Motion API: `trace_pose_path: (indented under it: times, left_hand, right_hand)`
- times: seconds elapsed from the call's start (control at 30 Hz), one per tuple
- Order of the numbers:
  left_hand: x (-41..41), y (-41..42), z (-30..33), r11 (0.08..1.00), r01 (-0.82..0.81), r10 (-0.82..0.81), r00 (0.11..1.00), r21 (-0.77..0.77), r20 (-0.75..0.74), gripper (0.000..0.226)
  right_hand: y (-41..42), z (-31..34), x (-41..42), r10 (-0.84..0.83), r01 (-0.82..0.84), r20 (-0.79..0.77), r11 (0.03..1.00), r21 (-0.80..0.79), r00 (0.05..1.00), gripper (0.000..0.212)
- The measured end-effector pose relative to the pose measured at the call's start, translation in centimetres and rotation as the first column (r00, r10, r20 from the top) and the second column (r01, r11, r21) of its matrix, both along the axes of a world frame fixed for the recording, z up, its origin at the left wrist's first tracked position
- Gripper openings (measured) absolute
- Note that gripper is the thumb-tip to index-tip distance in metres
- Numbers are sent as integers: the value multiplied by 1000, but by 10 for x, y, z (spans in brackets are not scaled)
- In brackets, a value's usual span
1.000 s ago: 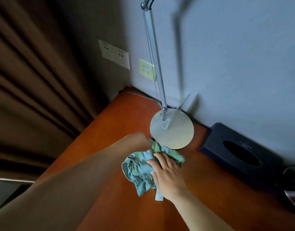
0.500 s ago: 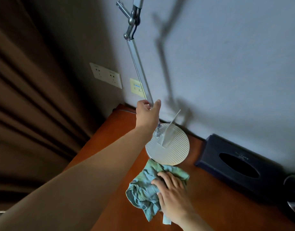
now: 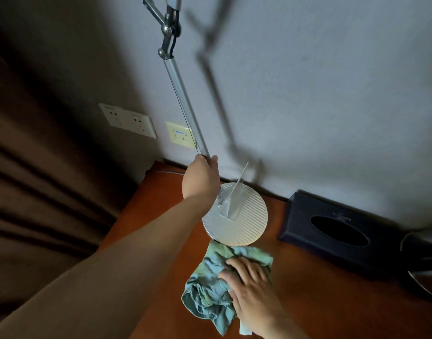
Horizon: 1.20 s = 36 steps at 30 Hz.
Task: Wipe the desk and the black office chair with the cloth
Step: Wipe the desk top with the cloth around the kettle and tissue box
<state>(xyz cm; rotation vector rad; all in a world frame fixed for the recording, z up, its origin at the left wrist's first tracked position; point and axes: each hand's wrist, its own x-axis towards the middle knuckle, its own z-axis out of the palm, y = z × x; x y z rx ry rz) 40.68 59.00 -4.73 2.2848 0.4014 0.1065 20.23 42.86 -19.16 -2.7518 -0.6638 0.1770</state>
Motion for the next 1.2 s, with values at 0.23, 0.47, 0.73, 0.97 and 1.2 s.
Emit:
trace_pose_path:
  times: [0.23,0.47,0.73,0.97,1.2]
  left_hand:
    - [-1,15,5,998,21,-22,1000,56,7,43]
    - [1,68,26,1000,1,-1,1000,1,30,40]
    - [21,150,19,994,-93,92,996,-65,-21,38]
    - [35,184,11,996,-83,82,996,-44,-41,39]
    - [56,198,11,986,-116,114,993,-117,-25,33]
  right_hand:
    - [-2,4,-1,13,-14,-11,999,-35,1000,45]
    - [6,8,1,-19,19,-5,1000,-20,1000,46]
    - [40,15,40,-194,194,-31,981,4,981,51]
    - [54,13,96,-318,315,-13,944,-103,948,65]
    - [61,15,171,-388,377,-43,913,-154,921,59]
